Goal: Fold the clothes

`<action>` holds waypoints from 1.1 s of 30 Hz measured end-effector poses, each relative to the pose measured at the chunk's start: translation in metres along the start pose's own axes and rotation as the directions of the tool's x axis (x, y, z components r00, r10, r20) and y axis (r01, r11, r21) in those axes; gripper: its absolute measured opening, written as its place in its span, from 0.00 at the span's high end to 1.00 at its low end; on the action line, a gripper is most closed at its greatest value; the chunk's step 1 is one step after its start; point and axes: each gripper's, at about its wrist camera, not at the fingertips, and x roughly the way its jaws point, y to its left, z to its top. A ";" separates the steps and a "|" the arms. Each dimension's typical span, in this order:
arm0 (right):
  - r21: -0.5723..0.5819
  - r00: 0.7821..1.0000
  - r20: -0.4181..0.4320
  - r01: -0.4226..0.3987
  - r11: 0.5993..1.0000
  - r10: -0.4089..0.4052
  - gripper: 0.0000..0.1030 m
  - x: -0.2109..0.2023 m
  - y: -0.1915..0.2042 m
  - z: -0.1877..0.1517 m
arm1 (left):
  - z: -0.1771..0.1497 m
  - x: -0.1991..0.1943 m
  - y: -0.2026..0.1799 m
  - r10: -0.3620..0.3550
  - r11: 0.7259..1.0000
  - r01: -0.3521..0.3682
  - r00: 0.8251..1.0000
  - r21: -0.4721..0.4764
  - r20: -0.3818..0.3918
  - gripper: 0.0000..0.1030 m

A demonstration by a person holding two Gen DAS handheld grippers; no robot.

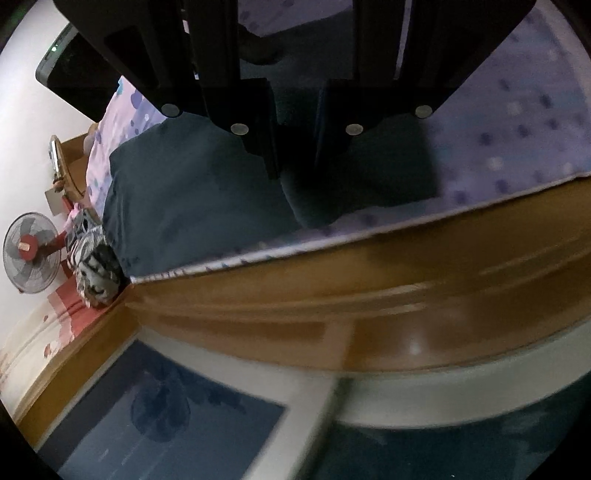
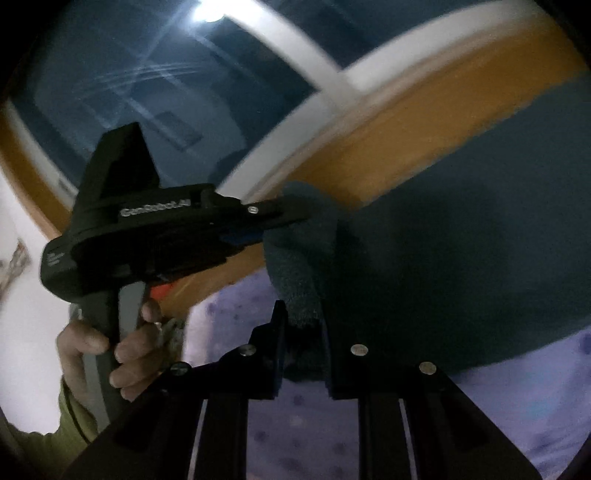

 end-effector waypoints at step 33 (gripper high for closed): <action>-0.270 0.955 -0.088 0.251 0.930 -0.283 0.86 0.093 0.011 0.066 | -0.079 -0.007 0.053 0.010 0.998 -0.013 0.999 -0.055 -0.053 0.77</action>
